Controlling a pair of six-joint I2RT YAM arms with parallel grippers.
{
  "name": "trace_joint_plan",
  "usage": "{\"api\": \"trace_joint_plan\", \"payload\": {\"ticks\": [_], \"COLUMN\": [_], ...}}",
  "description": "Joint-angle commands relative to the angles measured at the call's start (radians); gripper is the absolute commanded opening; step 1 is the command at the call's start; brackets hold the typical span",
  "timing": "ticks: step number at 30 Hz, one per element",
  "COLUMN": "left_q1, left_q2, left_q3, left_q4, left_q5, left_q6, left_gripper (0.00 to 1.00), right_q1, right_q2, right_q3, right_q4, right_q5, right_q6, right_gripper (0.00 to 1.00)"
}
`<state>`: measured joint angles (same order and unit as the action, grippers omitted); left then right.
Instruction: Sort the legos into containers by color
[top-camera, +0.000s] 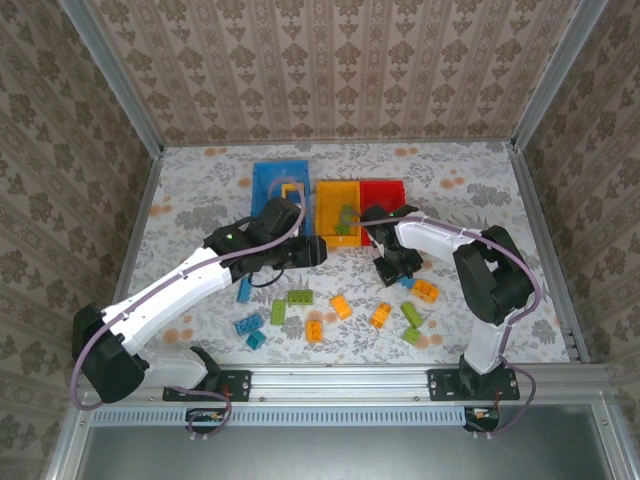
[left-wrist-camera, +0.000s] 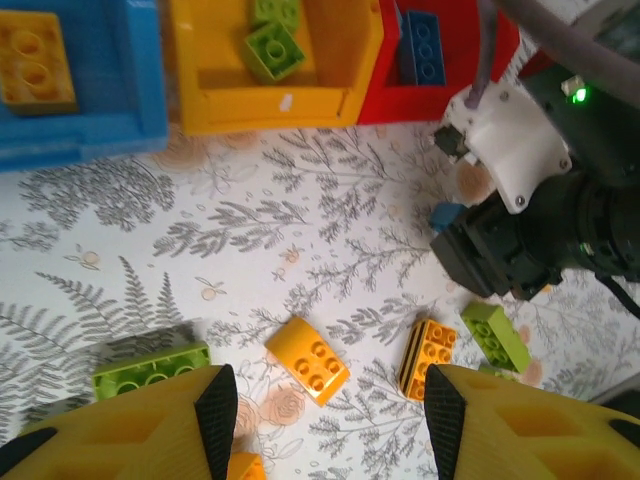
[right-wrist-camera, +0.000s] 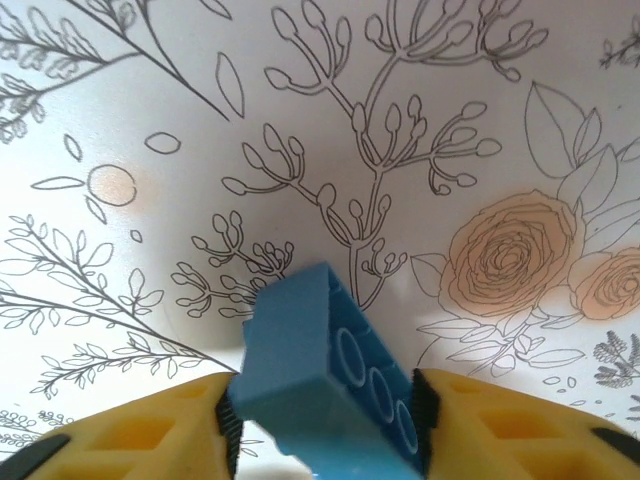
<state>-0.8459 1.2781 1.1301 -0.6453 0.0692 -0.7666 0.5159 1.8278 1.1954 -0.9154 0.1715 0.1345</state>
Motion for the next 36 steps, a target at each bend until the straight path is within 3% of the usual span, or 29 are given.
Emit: {"api": "trace_joint_plan", "payload": {"ticks": [1, 9, 12, 18, 26, 36], "left_q1": [-0.015, -0.022, -0.025, -0.033, -0.034, -0.034], "left_q2": [-0.006, -0.006, -0.006, -0.006, 0.054, 0.068], "left_q3": [-0.03, -0.03, -0.006, 0.049, 0.122, 0.141], "left_q4": [0.056, 0.075, 0.072, 0.074, 0.08, 0.082], "left_q5": [0.056, 0.067, 0.053, 0.014, -0.009, -0.014], "left_q6": [0.023, 0.032, 0.042, 0.076, 0.109, 0.111], "left_gripper": [0.55, 0.54, 0.54, 0.53, 0.53, 0.53], "right_q1": [-0.014, -0.016, -0.018, -0.057, -0.112, -0.15], "right_q2": [-0.004, -0.034, -0.1, -0.13, 0.107, 0.259], "right_q3": [-0.016, 0.007, 0.046, 0.21, 0.477, 0.577], "right_q4": [0.008, 0.033, 0.032, 0.051, 0.092, 0.122], "right_q5": [-0.031, -0.019, 0.001, -0.013, 0.01, -0.013], "right_q6": [0.006, -0.014, -0.006, 0.034, 0.103, 0.141], "right_gripper": [0.45, 0.21, 0.18, 0.16, 0.14, 0.15]}}
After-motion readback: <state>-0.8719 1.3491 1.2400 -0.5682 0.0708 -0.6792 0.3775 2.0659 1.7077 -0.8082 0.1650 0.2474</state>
